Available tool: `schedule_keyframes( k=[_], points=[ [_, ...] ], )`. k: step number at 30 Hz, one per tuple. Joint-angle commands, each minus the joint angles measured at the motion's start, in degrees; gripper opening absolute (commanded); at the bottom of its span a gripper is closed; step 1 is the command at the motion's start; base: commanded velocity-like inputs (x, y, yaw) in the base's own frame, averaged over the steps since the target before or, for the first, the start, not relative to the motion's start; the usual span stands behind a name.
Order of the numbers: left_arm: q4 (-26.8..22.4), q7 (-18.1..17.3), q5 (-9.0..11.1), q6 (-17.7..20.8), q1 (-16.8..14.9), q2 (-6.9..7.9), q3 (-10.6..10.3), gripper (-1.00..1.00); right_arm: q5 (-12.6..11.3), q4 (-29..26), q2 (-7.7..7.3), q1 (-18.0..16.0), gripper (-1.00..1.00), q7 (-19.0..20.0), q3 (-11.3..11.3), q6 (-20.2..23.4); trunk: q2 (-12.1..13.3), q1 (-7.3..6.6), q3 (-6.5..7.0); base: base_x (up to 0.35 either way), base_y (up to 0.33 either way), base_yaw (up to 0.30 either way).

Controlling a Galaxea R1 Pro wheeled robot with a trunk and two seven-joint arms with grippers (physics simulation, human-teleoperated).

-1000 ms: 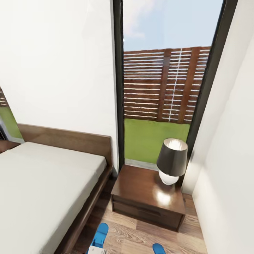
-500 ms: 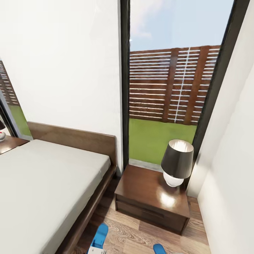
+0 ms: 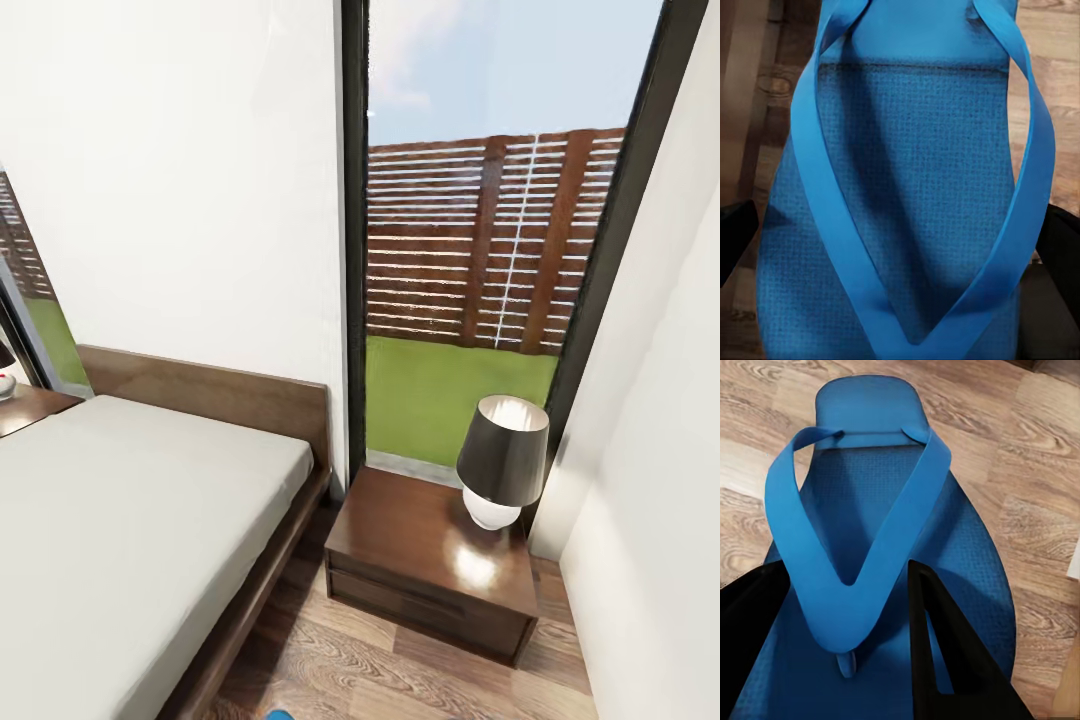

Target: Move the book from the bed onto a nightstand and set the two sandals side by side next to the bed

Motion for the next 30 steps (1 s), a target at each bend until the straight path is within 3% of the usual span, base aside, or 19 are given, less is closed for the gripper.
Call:
schedule_keyframes(
  k=[1,7,15,30],
  points=[
    [0.24,0.26,0.4,-0.4,0.59,-0.02,-0.61,-1.0,0.14,0.05,-0.01,0.34,-1.0,-0.29,0.19,-0.15,-0.07,0.01,-0.07,0.0,0.0,0.0],
    [0.83,0.27,0.5,-1.11,3.06,0.8,-0.56,-1.0,-0.11,0.11,-0.33,1.49,-1.0,-0.29,0.13,-0.24,-0.07,0.01,-0.07,0.0,0.0,0.0],
    [0.99,0.25,2.49,-5.15,6.53,1.18,-0.55,-1.0,-0.24,0.21,-0.72,3.52,-1.0,-0.29,0.17,-3.36,-0.07,0.01,-0.07,0.0,0.0,0.0],
    [1.03,0.26,2.92,-6.5,9.54,1.19,-0.56,-1.0,0.11,2.01,-0.85,4.71,-1.0,-0.29,0.18,-4.06,-0.07,0.01,-0.07,0.0,0.0,0.0]
  ],
)
